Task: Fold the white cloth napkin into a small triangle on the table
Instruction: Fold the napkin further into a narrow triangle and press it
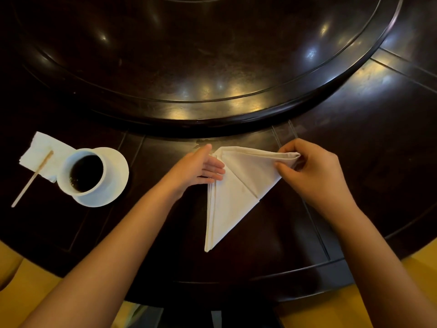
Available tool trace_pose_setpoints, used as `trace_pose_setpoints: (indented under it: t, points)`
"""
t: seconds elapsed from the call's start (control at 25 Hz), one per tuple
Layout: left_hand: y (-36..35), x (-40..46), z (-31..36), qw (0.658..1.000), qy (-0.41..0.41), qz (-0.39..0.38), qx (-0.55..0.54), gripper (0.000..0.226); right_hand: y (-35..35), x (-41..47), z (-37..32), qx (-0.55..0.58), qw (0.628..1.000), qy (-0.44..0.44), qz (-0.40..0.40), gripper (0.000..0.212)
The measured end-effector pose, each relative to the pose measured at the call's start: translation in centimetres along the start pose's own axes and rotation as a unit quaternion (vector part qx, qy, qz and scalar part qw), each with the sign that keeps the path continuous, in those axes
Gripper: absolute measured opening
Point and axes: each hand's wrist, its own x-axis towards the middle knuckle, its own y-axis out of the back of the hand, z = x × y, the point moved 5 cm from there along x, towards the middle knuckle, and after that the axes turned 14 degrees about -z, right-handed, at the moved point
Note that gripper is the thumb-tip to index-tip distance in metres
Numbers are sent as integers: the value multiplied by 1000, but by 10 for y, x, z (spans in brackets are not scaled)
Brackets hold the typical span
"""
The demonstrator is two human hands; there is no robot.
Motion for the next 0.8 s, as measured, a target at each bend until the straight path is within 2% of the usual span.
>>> trace_pose_setpoints:
  t: [0.2, 0.4, 0.52, 0.68, 0.8]
  points:
    - [9, 15, -2, 998, 29, -44, -24, 55, -22, -15, -32, -49, 991, 126, -2, 5]
    - [12, 17, 1, 998, 37, -41, -42, 39, -85, -46, -54, -163, 957, 235, -55, 4]
    - [15, 17, 6, 998, 25, -15, 59, 32, -120, -56, -50, -210, 937, 267, -81, 6]
    - [21, 19, 13, 979, 2, 19, 204, 19, -144, -58, -36, -207, 938, 261, -90, 16]
    - [24, 21, 14, 967, -19, 34, 250, 11, -156, -60, -24, -232, 933, 257, -95, 18]
